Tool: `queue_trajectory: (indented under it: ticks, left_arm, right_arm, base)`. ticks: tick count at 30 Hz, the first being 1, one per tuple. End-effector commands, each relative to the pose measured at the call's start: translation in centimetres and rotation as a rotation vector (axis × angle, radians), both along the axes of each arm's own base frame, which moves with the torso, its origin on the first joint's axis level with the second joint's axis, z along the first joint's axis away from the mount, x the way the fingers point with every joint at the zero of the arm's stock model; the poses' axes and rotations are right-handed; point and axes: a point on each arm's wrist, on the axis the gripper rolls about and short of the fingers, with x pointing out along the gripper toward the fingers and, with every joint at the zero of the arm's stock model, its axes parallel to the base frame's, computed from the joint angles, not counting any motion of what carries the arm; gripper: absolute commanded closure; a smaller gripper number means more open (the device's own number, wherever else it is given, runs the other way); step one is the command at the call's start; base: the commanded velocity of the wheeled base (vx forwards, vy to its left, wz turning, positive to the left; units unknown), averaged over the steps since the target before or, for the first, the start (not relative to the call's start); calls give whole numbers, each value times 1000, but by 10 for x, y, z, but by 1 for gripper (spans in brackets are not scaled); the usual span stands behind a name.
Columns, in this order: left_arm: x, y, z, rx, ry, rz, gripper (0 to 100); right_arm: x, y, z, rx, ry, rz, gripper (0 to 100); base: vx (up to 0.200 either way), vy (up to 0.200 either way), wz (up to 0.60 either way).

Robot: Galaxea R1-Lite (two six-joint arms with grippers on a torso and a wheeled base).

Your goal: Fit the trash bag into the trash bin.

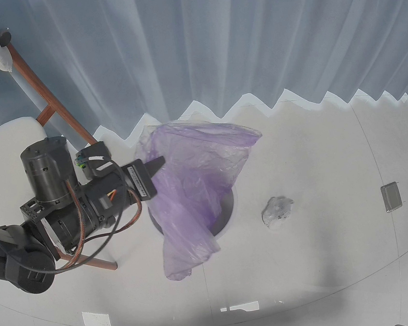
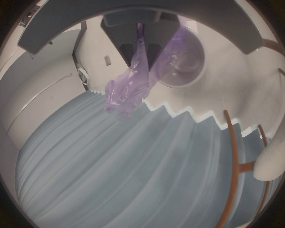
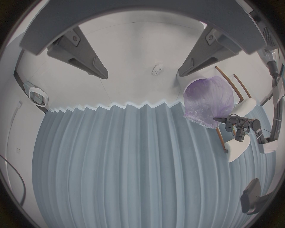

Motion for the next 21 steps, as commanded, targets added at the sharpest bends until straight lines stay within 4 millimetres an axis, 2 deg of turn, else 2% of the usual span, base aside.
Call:
queue_trajectory:
  ticks: [1, 4, 5, 11, 14, 18, 19, 21]
  left_arm:
    - [12, 16, -10, 27, 16, 67, 100]
    - [26, 12, -16, 74, -6, 78, 100]
    - [30, 11, -21, 138, -41, 77, 100]
    - [33, 2, -28, 337, -223, -41, 100]
    - [26, -5, -31, 379, -280, -202, 100]
    - [18, 3, -42, 378, -233, -225, 100]
    - [11, 11, -47, 380, -209, -233, 100]
    - [11, 11, -47, 380, -209, -233, 100]
  right_arm:
    - [0, 0, -5, -22, 1, 11, 0]
    - [0, 0, -5, -26, 2, 17, 0]
    - [0, 0, -5, -26, 1, 19, 0]
    - [0, 0, -5, -55, -4, 20, 0]
    - [0, 0, -5, -55, -5, 23, 0]
    - [0, 1, -5, -57, -6, 31, 0]
    - [-1, 1, 2, -54, -43, 35, 0]
    - [-1, 1, 2, -54, -43, 35, 0]
  base:
    - [0, 0, 0]
    - [0, 0, 0]
    - [0, 0, 0]
    - [0, 0, 0]
    - [0, 0, 0]
    - [0, 0, 0]
    - [0, 0, 0]
    - [0, 0, 0]
